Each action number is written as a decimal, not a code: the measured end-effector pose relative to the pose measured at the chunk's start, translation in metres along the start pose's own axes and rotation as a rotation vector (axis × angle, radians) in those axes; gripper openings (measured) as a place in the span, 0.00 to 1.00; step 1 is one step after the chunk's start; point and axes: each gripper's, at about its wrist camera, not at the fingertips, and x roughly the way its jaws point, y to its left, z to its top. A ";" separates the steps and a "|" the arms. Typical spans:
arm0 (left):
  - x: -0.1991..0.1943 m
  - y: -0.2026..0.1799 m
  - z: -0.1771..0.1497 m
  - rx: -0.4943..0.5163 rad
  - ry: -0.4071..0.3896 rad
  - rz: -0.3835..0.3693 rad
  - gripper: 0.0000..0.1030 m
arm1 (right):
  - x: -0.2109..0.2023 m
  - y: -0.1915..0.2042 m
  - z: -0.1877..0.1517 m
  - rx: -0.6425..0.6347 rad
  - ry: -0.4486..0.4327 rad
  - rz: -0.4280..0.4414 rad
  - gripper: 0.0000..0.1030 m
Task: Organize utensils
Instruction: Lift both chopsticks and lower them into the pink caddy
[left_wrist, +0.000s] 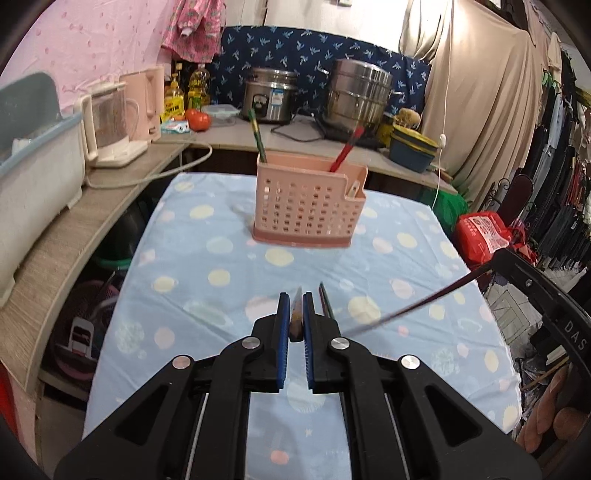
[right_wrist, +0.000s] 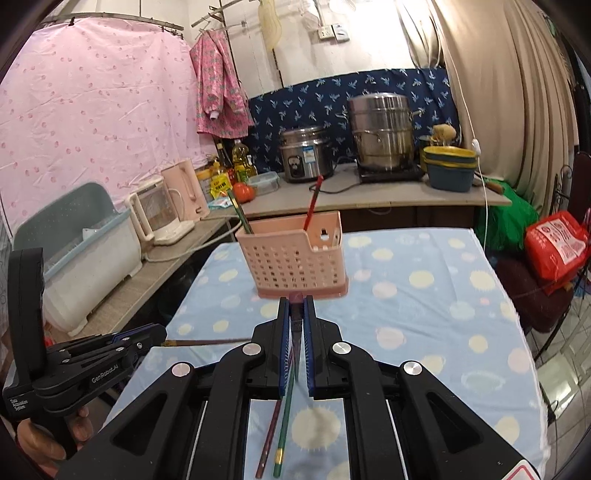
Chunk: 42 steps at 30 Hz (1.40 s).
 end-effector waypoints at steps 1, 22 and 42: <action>-0.001 0.000 0.006 0.004 -0.011 0.002 0.06 | 0.002 0.000 0.006 -0.005 -0.005 0.001 0.07; -0.013 -0.007 0.161 0.074 -0.227 0.051 0.06 | 0.057 0.004 0.166 -0.094 -0.164 -0.025 0.07; 0.028 -0.008 0.271 0.043 -0.319 0.082 0.06 | 0.164 -0.011 0.199 -0.097 -0.071 -0.036 0.07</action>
